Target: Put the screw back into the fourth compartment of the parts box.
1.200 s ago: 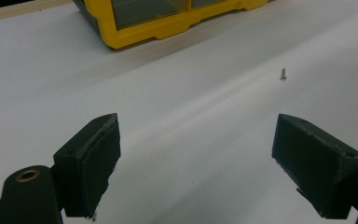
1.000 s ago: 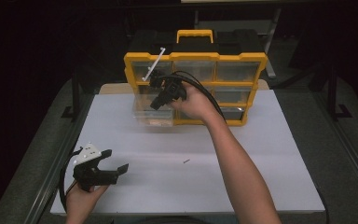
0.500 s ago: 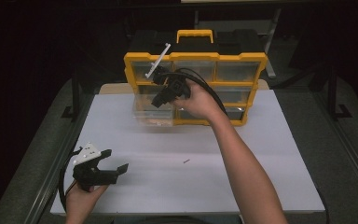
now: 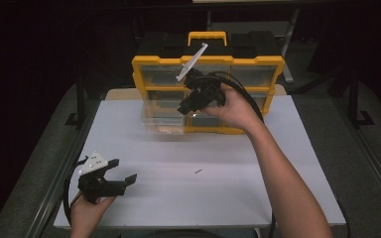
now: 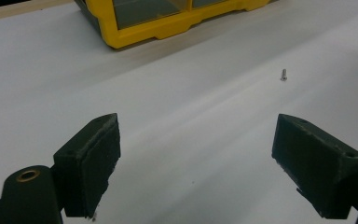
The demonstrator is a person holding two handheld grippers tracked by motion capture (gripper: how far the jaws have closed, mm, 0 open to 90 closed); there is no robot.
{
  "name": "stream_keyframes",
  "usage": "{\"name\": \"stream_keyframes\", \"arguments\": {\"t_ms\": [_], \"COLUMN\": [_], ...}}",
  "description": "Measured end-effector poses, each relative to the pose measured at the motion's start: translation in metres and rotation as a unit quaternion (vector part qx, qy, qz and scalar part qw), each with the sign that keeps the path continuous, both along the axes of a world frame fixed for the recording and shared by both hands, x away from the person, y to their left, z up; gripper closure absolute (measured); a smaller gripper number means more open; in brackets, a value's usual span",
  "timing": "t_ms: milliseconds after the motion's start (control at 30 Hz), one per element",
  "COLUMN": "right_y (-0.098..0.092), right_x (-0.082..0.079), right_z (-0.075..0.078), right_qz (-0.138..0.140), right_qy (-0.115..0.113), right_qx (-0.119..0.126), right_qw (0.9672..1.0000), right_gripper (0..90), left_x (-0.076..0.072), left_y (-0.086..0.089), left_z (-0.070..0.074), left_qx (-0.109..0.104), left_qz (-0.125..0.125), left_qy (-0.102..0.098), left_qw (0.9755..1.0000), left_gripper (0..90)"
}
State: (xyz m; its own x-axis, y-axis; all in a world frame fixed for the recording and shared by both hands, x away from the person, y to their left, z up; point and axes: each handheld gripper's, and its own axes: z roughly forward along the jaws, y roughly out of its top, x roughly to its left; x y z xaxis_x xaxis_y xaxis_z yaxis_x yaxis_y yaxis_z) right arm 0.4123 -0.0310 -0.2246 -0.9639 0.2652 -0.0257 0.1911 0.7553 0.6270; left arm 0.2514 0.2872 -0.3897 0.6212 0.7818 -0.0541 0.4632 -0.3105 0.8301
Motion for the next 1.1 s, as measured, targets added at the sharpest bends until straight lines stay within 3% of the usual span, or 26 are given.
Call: {"name": "stream_keyframes", "arguments": {"t_ms": [200, 567, 1100], "right_y": [-0.019, -0.038, -0.047], "right_x": [-0.003, -0.012, -0.018], "right_z": [-0.011, -0.036, -0.077], "right_qz": [-0.013, -0.024, -0.035], "right_qy": [0.003, 0.008, 0.017], "right_qx": [0.004, 0.005, -0.004], "right_qw": [0.9999, 0.9997, 0.9992], "right_gripper": [67.3, 63.7, 52.1], "left_x": [0.0, 0.0, 0.0], "left_y": [0.0, -0.001, -0.001], "left_z": [0.0, -0.001, -0.001], "left_qx": [0.001, -0.007, -0.004], "left_qz": [0.002, 0.008, 0.004], "left_qy": [0.002, 0.01, 0.007], "left_qw": [1.0, 0.9999, 1.0], "left_gripper": [15.0, 15.0, 14.9]}}
